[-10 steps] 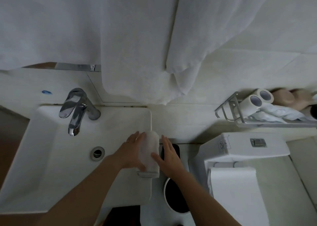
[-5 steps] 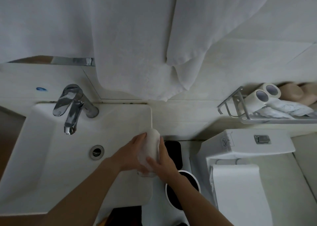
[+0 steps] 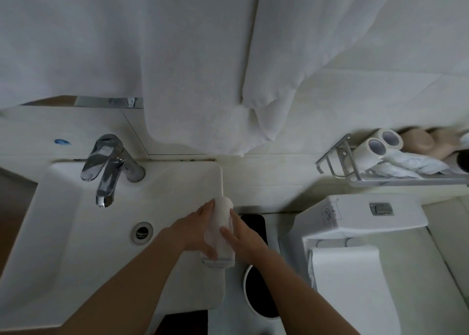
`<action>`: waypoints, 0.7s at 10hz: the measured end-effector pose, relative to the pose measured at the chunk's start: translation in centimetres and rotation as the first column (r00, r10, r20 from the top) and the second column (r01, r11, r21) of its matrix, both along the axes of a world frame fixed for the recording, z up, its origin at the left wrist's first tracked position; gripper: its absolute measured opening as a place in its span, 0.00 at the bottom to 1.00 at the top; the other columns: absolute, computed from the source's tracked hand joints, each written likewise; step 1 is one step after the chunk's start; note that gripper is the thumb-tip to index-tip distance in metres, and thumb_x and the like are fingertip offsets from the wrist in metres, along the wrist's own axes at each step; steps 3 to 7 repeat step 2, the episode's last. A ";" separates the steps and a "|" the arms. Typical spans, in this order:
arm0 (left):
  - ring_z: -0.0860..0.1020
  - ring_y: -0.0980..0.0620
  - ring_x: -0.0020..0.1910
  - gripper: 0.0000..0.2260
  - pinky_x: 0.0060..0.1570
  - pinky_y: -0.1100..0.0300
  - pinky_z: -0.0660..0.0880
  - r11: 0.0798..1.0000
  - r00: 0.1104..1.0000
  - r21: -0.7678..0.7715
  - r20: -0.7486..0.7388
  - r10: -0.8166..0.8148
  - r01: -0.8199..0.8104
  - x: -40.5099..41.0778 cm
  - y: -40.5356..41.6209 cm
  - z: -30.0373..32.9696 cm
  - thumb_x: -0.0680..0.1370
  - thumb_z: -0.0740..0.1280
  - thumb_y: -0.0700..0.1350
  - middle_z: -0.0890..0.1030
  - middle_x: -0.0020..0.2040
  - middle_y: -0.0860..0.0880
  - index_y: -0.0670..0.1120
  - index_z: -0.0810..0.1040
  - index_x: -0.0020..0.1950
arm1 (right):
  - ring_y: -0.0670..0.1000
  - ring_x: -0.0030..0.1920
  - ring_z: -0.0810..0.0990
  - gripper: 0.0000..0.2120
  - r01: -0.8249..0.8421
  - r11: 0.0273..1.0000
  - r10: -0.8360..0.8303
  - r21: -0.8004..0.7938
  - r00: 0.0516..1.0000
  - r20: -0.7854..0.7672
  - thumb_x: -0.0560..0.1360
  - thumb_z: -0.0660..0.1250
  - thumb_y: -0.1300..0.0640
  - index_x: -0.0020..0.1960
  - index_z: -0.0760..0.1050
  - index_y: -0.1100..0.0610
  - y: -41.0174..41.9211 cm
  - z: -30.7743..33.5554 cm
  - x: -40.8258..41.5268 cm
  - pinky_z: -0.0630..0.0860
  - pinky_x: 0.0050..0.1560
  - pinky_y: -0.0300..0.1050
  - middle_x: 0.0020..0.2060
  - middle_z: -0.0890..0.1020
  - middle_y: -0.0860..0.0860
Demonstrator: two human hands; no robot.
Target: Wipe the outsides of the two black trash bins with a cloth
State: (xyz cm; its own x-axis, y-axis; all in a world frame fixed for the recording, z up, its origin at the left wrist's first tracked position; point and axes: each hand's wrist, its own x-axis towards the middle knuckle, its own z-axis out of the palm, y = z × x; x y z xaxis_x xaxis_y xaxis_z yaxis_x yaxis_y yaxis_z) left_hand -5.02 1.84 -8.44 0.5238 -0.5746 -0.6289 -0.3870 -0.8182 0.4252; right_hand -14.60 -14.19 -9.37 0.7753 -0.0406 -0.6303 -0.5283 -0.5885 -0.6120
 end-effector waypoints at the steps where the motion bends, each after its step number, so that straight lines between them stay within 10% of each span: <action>1: 0.72 0.49 0.65 0.53 0.60 0.52 0.73 1.000 0.998 0.025 0.061 -0.017 0.016 1.2 -1.1 2.8 0.61 0.80 0.61 0.70 0.70 0.51 0.50 0.57 0.78 | 0.53 0.73 0.65 0.33 -0.010 0.995 0.012 -0.100 1.000 0.021 0.80 0.53 0.35 0.79 0.52 0.49 -1.8 2.3 0.4 0.64 0.70 0.50 0.78 0.60 0.49; 7: 0.73 0.48 0.65 0.43 0.61 0.53 0.72 0.993 0.990 0.092 0.110 -0.088 0.078 1.9 -3.0 5.9 0.66 0.77 0.63 0.72 0.69 0.50 0.49 0.63 0.75 | 0.54 0.75 0.61 0.33 -0.007 0.980 0.015 -0.199 0.999 0.040 0.81 0.53 0.37 0.80 0.52 0.51 -3.7 4.1 0.5 0.61 0.72 0.51 0.78 0.59 0.51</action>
